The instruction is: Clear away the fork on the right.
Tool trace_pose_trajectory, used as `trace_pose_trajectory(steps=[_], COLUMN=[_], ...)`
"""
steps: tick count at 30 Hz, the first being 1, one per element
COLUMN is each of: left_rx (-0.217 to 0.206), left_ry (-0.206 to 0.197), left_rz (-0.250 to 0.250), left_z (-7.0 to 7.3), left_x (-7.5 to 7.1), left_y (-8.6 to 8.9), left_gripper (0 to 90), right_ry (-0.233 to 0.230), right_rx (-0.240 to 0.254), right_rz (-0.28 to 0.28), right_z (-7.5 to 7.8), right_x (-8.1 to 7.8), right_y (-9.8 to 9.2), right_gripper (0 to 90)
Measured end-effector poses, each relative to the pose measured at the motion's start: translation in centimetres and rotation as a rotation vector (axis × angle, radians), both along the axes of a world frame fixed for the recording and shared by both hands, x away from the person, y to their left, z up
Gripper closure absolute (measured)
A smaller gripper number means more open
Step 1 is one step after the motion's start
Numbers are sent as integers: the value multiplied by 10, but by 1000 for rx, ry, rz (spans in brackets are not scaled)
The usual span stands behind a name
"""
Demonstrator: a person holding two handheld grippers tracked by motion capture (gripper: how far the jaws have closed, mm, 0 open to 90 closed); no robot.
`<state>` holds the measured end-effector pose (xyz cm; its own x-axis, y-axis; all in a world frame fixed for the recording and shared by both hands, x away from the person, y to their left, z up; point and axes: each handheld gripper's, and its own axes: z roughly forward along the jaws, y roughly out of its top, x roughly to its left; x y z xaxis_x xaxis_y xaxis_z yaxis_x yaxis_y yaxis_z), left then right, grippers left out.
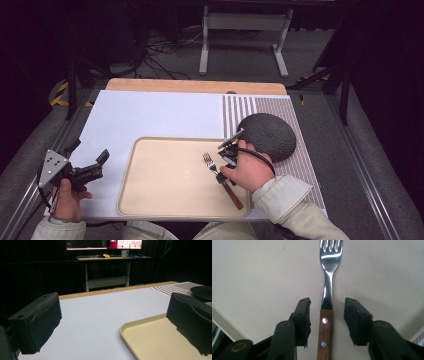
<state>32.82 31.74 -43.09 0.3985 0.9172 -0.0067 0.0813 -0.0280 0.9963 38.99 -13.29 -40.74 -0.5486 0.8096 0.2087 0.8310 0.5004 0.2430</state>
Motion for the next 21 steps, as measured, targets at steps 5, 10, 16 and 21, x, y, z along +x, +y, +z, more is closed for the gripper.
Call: trace_pose_trajectory(steps=[5, 10, 16, 21], left_rx=[-1, 0, -2, -4], left_ry=[0, 0, 1, 1], left_rz=[1, 1, 0, 0], left_z=[0, 0, 0, 0], left_x=[0, 0, 0, 0], left_y=[0, 0, 0, 0], left_gripper=[4, 4, 4, 4], right_ry=[-157, -281, -432, -496], right_rx=[45, 42, 126, 182], right_rz=[111, 228, 355, 413], right_z=[4, 10, 19, 20], right_x=[1, 4, 9, 13], right_y=[1, 2, 7, 11], right_gripper=[254, 182, 177, 236])
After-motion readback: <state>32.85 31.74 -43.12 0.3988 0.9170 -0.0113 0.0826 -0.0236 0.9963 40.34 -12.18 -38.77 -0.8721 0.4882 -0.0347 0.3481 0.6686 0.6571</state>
